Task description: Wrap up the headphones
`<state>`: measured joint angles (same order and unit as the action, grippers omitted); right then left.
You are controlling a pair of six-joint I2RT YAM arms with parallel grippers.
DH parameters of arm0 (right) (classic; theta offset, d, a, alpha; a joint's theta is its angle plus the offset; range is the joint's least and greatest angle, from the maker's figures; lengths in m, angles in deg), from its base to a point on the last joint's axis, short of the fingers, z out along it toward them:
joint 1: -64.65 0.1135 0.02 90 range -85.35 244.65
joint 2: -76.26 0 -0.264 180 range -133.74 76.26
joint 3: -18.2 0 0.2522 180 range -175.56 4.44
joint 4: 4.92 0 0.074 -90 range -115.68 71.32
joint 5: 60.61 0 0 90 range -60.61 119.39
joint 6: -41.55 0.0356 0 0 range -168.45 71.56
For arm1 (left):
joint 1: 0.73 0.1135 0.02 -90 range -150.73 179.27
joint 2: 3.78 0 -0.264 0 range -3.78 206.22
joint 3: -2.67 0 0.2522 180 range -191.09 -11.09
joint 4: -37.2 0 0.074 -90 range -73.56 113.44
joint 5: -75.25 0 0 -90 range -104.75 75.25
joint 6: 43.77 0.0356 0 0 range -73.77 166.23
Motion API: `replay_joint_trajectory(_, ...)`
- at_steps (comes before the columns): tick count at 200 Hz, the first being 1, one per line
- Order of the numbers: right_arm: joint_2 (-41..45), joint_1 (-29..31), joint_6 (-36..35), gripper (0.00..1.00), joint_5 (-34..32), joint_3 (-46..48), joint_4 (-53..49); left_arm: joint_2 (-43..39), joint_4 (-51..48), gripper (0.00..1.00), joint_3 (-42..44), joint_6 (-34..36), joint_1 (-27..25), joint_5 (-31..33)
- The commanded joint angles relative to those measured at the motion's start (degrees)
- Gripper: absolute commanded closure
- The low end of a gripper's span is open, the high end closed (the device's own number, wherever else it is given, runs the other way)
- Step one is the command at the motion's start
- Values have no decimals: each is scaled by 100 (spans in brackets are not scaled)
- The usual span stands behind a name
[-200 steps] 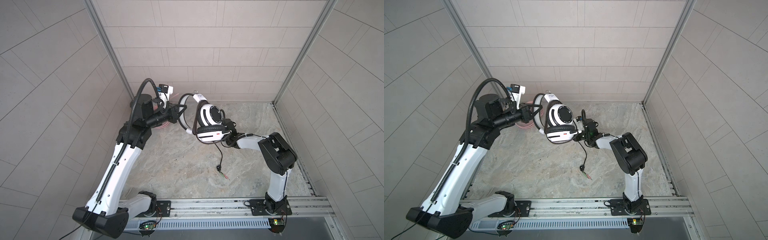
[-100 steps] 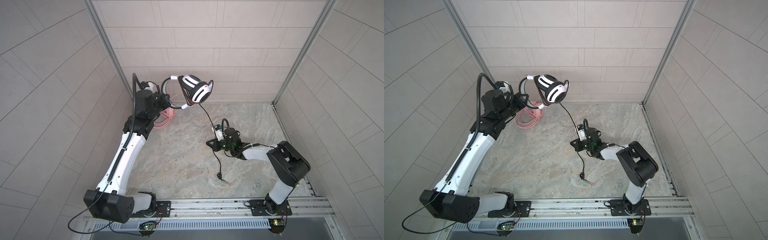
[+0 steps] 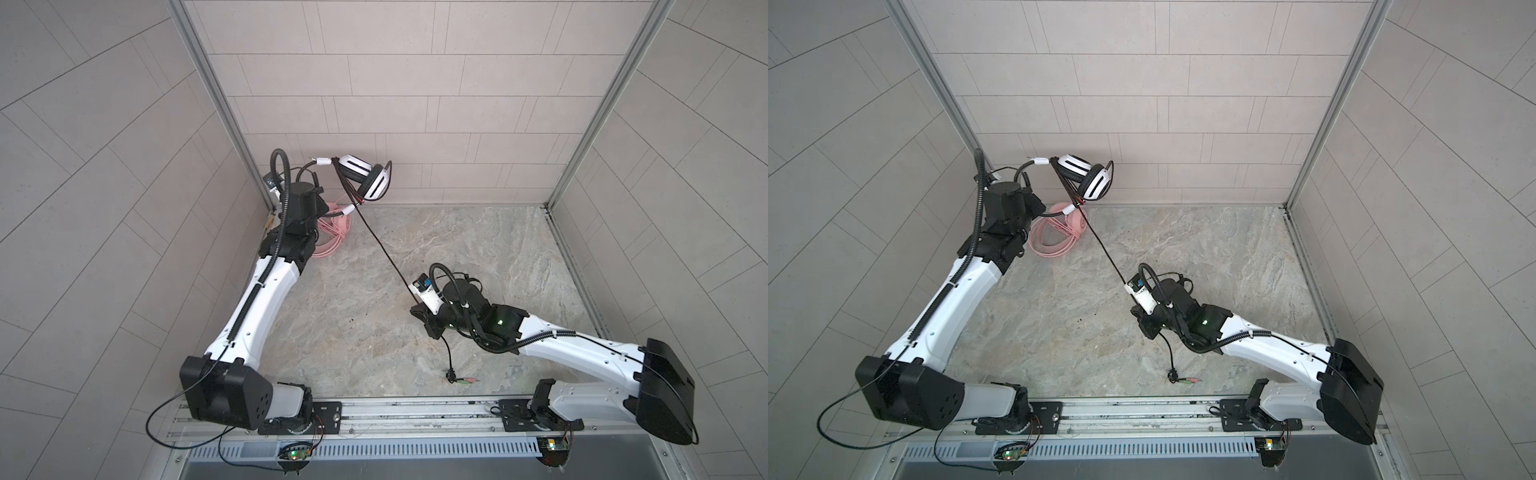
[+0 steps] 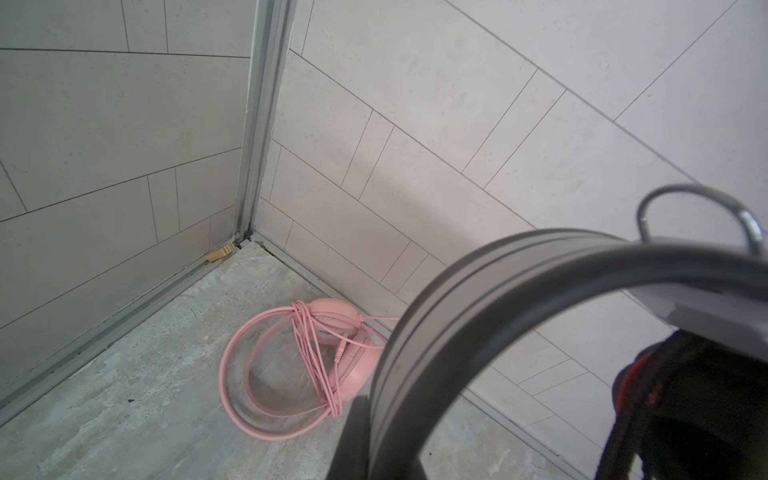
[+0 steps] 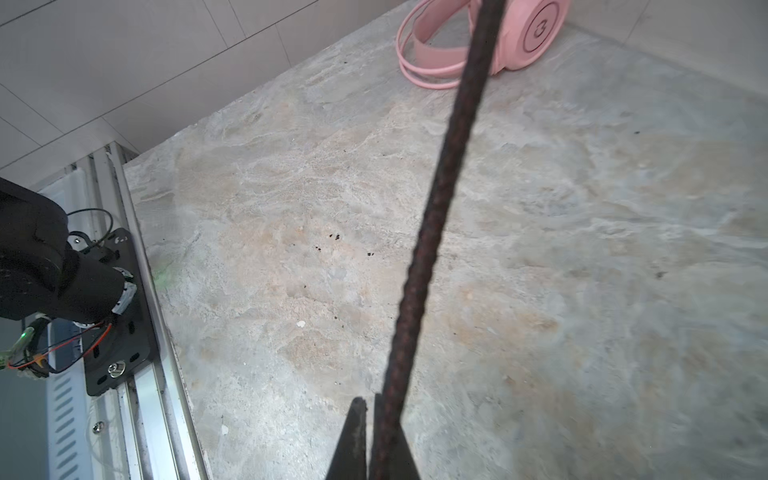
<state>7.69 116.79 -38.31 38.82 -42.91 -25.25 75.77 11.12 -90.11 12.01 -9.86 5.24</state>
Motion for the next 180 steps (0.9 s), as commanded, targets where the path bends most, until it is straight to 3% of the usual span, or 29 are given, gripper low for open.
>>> replay_joint_trajectory(1,401,79,-450,93,-592,-373,-656,52,649,100,32,142,24,207)
replay_joint_trajectory(43,581,81,-767,93,-1104,-1060,-580,-51,613,100,685,401,-260,245)
replay_joint_trajectory(90,592,56,-1017,93,-1744,-1469,-198,-153,40,100,1131,1410,-1234,509)
replay_joint_trajectory(141,727,-399,-1226,92,-2111,-1813,-225,-265,-1081,100,1242,2313,-1912,-631)
replay_joint_trajectory(180,812,-1181,-877,92,-1742,-1838,-158,-287,-2053,100,1043,2956,-2382,-1583)
